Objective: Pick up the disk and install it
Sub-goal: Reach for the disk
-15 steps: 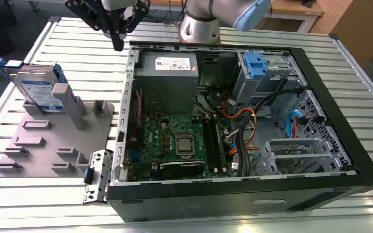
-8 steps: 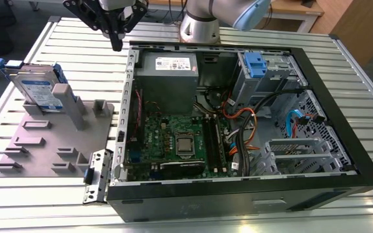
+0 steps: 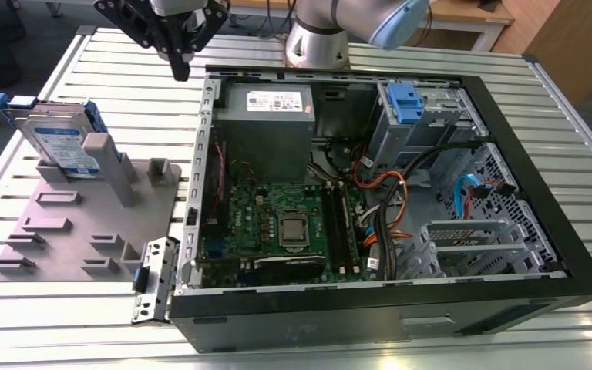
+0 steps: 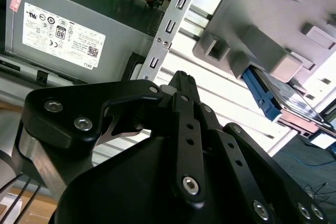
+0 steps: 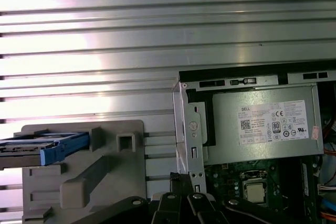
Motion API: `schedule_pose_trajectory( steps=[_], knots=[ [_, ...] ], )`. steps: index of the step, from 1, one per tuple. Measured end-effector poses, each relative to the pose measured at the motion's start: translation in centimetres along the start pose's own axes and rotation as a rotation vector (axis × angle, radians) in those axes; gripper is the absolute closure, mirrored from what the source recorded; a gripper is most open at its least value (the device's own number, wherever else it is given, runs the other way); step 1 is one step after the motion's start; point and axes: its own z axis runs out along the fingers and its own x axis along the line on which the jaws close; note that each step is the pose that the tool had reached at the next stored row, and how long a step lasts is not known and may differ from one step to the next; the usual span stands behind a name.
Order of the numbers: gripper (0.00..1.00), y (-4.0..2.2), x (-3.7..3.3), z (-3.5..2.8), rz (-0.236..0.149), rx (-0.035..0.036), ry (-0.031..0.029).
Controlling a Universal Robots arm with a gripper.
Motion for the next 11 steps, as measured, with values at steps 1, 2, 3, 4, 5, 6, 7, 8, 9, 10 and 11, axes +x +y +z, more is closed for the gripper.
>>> schedule_pose_trajectory(
  steps=[1, 2, 3, 4, 5, 6, 7, 8, 9, 10, 11],
  knots=[
    [0.89, 0.00, 0.02, 0.00, 0.000, 0.0000, 0.0001],
    [0.89, 0.00, 0.03, 0.00, 0.000, 0.0000, 0.0001],
    [0.89, -0.01, 0.05, -0.01, 0.000, 0.0001, 0.0001],
    [0.89, -0.01, 0.09, 0.00, 0.000, 0.0000, 0.0001],
    [0.89, -0.01, 0.10, -0.01, 0.000, 0.0001, 0.0000],
    [0.89, -0.01, 0.12, -0.01, 0.000, 0.0001, 0.0001],
    [0.89, -0.01, 0.14, -0.01, 0.000, 0.0001, 0.0001],
    [0.89, -0.01, 0.17, -0.01, 0.000, 0.0001, 0.0001],
    [0.89, -0.02, 0.19, -0.01, 0.000, 0.0001, 0.0001],
    [0.89, -0.02, 0.22, -0.01, 0.000, 0.0001, 0.0001],
    [0.89, -0.02, 0.24, -0.01, 0.000, 0.0001, 0.0001]
  ],
)
